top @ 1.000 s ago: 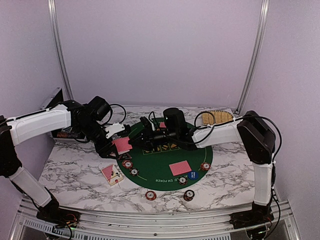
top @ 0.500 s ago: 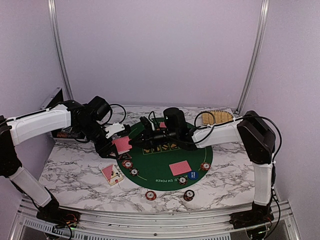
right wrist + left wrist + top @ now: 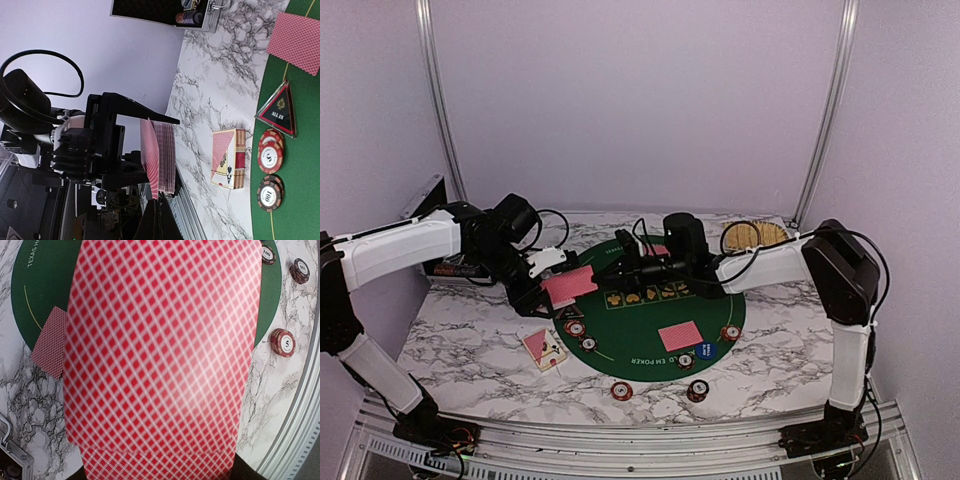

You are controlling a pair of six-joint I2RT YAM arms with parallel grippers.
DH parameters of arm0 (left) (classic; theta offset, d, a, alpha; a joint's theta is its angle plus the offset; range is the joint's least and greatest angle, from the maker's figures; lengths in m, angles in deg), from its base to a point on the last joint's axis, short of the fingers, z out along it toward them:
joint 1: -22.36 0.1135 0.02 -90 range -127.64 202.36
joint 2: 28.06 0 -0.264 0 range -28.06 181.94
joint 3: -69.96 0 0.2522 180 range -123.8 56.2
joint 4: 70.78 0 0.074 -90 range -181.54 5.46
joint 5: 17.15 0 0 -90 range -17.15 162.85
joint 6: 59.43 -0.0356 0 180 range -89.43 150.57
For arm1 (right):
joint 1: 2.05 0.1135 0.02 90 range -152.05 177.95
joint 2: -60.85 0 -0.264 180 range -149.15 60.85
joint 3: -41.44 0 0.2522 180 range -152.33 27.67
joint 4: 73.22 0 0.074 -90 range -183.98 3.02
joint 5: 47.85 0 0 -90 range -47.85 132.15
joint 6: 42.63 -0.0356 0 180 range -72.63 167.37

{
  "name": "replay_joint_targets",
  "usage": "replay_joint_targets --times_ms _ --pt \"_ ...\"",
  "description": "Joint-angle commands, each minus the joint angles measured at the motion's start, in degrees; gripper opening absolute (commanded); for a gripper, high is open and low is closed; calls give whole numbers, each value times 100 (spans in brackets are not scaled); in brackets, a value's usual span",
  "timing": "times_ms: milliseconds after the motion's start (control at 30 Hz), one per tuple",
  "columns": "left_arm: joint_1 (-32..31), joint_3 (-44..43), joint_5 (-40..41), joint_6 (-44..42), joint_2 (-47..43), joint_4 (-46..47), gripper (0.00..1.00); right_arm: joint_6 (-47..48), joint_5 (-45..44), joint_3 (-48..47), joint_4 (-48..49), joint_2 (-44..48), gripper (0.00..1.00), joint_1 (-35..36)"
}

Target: Distribute texas hold em gaming equipment

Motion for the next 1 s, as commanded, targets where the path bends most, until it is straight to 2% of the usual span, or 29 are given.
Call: replay_joint_targets --times_ms 0,367,700,967 --pt "88 106 57 -80 -297 -42 0 -49 69 98 176 320 0 -198" --pt "311 258 14 -139 -542 -77 0 229 0 155 -137 308 0 -534" --pt "354 260 -139 -63 -588 -122 0 626 -215 -1318 -988 -888 0 -531" --pt "354 267 -245 -18 -544 -123 0 472 -735 -2342 -905 -2053 0 -411"
